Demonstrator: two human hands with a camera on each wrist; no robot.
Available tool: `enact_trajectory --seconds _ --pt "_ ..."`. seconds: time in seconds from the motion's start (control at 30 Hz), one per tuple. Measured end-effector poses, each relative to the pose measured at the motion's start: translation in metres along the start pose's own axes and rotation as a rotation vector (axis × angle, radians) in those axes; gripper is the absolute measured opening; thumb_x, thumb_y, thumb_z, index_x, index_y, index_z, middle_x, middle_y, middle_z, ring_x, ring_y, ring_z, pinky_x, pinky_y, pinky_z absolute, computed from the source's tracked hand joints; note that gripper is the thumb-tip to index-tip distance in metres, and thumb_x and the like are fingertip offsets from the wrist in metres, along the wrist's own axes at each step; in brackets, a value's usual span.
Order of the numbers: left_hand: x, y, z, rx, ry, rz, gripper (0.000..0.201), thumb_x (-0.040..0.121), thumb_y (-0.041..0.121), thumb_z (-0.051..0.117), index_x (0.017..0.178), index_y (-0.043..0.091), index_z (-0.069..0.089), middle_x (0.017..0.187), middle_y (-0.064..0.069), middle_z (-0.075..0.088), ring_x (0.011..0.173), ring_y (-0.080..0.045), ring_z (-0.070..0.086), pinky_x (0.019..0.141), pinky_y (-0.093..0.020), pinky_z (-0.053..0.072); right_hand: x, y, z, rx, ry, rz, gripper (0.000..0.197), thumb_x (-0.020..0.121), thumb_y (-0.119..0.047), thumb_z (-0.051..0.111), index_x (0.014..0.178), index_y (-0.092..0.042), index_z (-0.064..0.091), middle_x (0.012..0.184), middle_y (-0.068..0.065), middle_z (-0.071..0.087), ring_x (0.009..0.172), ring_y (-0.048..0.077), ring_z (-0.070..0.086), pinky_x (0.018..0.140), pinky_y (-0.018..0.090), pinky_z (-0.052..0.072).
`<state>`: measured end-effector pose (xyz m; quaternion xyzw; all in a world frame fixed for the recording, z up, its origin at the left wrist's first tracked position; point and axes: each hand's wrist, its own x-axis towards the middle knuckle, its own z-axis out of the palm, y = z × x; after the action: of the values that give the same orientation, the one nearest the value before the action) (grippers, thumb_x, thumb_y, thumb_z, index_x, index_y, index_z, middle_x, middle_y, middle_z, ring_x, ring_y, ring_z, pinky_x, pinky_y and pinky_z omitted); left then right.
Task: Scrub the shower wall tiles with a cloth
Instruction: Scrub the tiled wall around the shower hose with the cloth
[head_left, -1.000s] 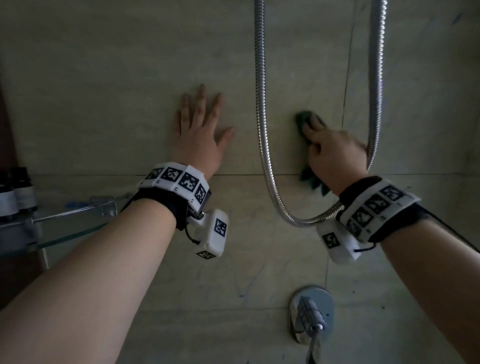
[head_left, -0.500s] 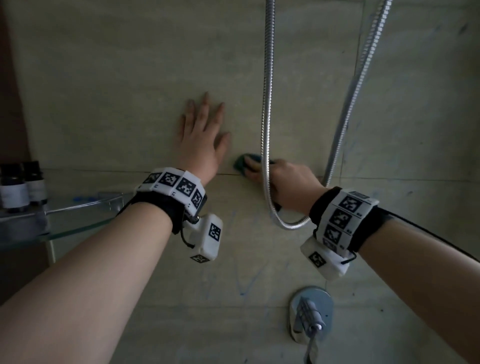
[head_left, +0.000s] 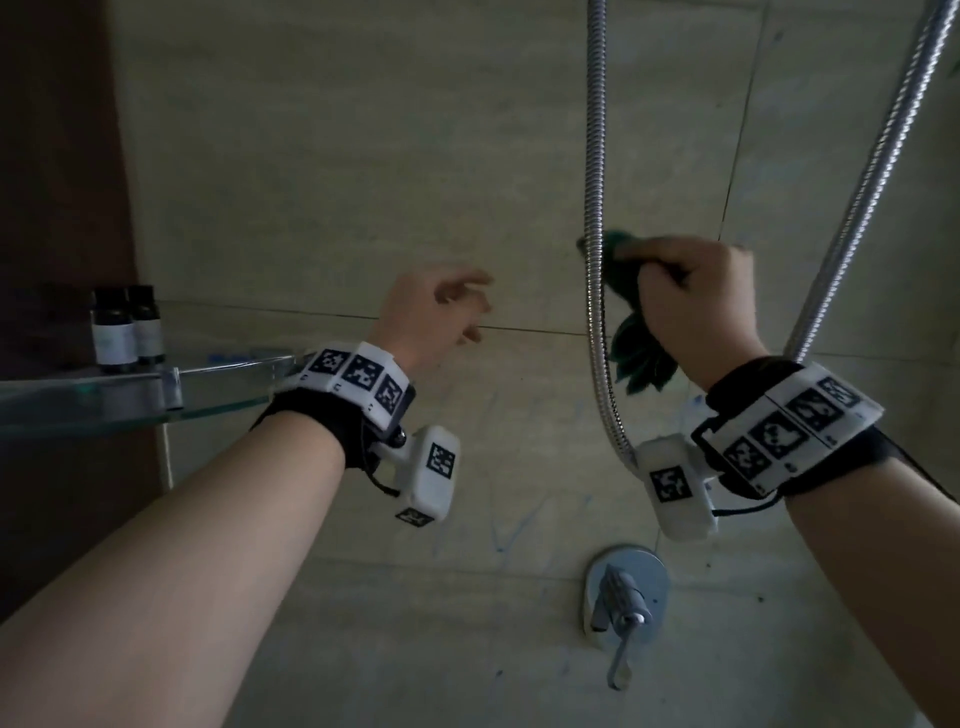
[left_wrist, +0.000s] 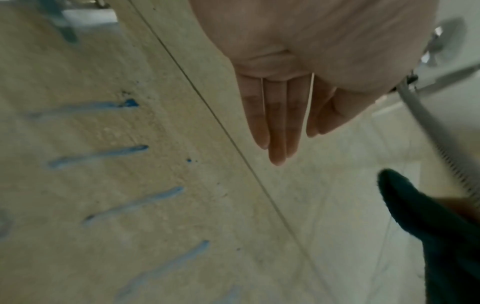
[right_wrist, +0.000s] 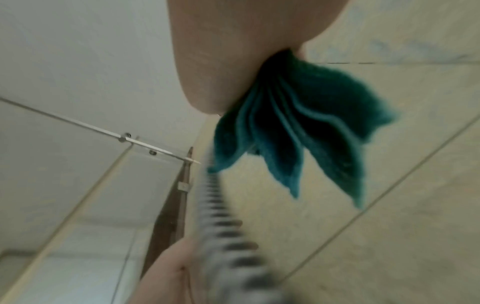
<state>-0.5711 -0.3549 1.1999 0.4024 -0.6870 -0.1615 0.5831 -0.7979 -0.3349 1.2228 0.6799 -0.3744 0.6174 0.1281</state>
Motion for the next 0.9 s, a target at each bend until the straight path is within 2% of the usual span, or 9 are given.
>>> enact_trajectory --seconds 0.07,0.17,0.2,0.27,0.37,0.47,0.67,0.8,0.9 --pt "-0.001 0.011 -0.008 -0.112 0.054 0.014 0.021 0.092 0.009 0.057 0.108 0.021 0.064 0.089 0.002 0.071 0.062 -0.014 0.068 0.057 -0.024 0.051 0.002 -0.007 -0.002 0.086 0.160 -0.002 0.042 0.078 -0.010 0.043 0.105 -0.016 0.074 0.090 -0.006 0.068 0.078 0.016 0.064 0.076 0.032 0.055" --pt "-0.002 0.030 -0.014 -0.249 0.073 0.051 0.021 0.094 0.011 0.057 0.115 0.014 0.062 0.093 -0.003 0.072 0.063 -0.019 0.068 0.055 -0.026 0.052 0.005 -0.022 -0.005 0.176 0.312 -0.142 0.045 0.078 -0.001 0.041 0.115 -0.007 0.067 0.109 -0.002 0.064 0.098 0.006 0.057 0.091 0.022 0.048" --pt "-0.003 0.038 -0.014 -0.290 0.066 0.070 0.021 0.095 0.013 0.057 0.115 0.012 0.062 0.094 -0.005 0.072 0.064 -0.020 0.069 0.055 -0.027 0.053 0.005 -0.028 -0.005 0.185 0.309 -0.195 0.046 0.078 0.002 0.041 0.117 -0.004 0.064 0.112 0.000 0.061 0.102 0.004 0.054 0.092 0.018 0.045" --pt "-0.005 0.054 -0.013 -0.383 0.047 0.110 0.019 0.097 0.017 0.055 0.112 0.009 0.062 0.094 -0.006 0.071 0.067 -0.022 0.069 0.056 -0.028 0.053 0.005 -0.040 -0.005 0.256 0.188 -0.229 0.049 0.077 0.007 0.039 0.122 -0.004 0.059 0.115 0.000 0.059 0.103 0.006 0.054 0.089 0.018 0.045" --pt "-0.006 0.071 -0.006 -0.544 -0.018 0.119 0.015 0.098 0.022 0.053 0.107 0.014 0.063 0.095 -0.002 0.071 0.079 -0.020 0.069 0.062 -0.028 0.052 -0.001 -0.056 -0.003 0.415 -0.019 -0.154 0.052 0.078 0.012 0.038 0.123 -0.007 0.057 0.116 0.000 0.061 0.108 0.009 0.058 0.088 0.021 0.049" --pt "-0.006 0.084 0.004 -0.635 -0.130 0.106 0.012 0.099 0.024 0.050 0.102 0.023 0.062 0.093 0.008 0.070 0.087 -0.012 0.066 0.074 -0.031 0.053 -0.010 -0.062 -0.007 0.536 -0.090 -0.097 0.051 0.079 0.012 0.038 0.121 -0.013 0.053 0.115 -0.003 0.062 0.109 0.011 0.059 0.090 0.026 0.050" --pt "-0.010 0.091 0.036 -0.720 -0.292 0.130 0.010 0.092 0.020 0.060 0.100 0.021 0.066 0.093 0.005 0.070 0.091 -0.013 0.065 0.079 -0.034 0.055 -0.024 -0.055 -0.045 0.733 -0.127 0.068 0.050 0.076 0.008 0.037 0.122 -0.007 0.049 0.114 0.012 0.063 0.103 0.025 0.064 0.081 0.033 0.053" --pt "-0.014 0.097 0.071 -0.692 -0.405 0.138 0.021 0.077 0.024 0.071 0.097 0.021 0.067 0.098 0.003 0.069 0.095 -0.014 0.064 0.092 -0.041 0.054 -0.035 -0.039 -0.077 0.620 -0.074 0.059 0.053 0.073 0.010 0.038 0.121 -0.008 0.049 0.114 0.014 0.061 0.095 0.025 0.063 0.077 0.034 0.053" --pt "-0.014 0.106 0.100 -0.686 -0.499 0.144 0.028 0.069 0.019 0.074 0.095 0.020 0.064 0.102 -0.001 0.066 0.105 -0.024 0.062 0.100 -0.053 0.047 -0.039 -0.021 -0.102 0.525 -0.022 0.081 0.052 0.072 0.007 0.039 0.117 -0.013 0.054 0.114 0.009 0.062 0.087 0.022 0.061 0.071 0.033 0.053"
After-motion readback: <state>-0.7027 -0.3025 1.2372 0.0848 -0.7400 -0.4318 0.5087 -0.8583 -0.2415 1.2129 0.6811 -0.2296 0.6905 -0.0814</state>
